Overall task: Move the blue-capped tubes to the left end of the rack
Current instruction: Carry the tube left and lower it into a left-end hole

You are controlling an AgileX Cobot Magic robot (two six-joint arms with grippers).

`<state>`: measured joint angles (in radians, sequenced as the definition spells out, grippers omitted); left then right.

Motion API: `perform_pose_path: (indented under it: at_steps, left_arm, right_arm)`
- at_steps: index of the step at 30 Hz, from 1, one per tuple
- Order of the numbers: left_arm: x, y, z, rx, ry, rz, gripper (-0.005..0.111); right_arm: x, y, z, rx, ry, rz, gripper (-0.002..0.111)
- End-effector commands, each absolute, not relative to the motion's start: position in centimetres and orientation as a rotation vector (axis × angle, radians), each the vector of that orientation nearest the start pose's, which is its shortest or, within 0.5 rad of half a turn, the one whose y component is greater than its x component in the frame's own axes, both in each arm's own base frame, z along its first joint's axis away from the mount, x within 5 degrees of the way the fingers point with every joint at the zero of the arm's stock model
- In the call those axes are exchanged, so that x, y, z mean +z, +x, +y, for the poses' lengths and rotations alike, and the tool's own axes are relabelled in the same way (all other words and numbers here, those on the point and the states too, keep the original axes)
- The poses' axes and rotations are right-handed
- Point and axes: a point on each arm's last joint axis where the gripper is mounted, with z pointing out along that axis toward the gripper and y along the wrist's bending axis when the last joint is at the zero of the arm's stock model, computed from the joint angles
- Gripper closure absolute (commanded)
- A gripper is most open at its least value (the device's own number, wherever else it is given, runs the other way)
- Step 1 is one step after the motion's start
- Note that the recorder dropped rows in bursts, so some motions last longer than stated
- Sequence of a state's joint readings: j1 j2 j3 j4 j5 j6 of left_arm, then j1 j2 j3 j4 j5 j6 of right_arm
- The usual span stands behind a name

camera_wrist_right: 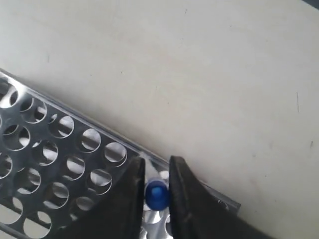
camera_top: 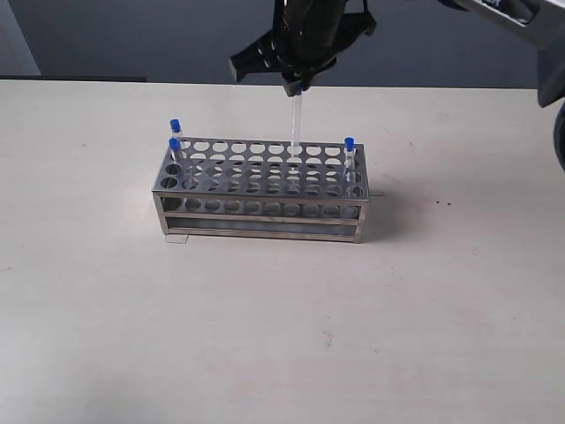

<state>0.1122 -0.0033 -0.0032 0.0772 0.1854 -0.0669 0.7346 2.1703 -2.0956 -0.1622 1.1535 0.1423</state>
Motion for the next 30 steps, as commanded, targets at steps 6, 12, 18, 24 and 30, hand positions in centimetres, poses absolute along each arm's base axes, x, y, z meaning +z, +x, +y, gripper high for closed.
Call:
perform_pose_path:
  at_steps: [6, 12, 18, 24, 30]
  left_arm:
    - [19.7, 5.6, 0.7, 0.093, -0.097, 1.662, 0.106]
    - [19.7, 5.6, 0.7, 0.093, -0.097, 1.662, 0.106]
    - [19.7, 5.6, 0.7, 0.093, -0.097, 1.662, 0.106]
    - [19.7, 5.6, 0.7, 0.093, -0.096, 1.66, 0.106]
    - [19.7, 5.6, 0.7, 0.093, -0.096, 1.66, 0.106]
  right_arm:
    - [31.0, 32.7, 34.2, 0.124, -1.001, 2.378, 0.109]
    - [31.4, 29.0, 38.5, 0.221, -1.138, 2.211, 0.109]
    - [30.1, 27.6, 40.0, 0.298, -1.218, 2.23, 0.109]
    - [29.7, 27.6, 40.2, 0.317, -1.231, 2.237, 0.109]
    - [28.7, 28.1, 41.1, 0.317, -1.251, 2.172, 0.109]
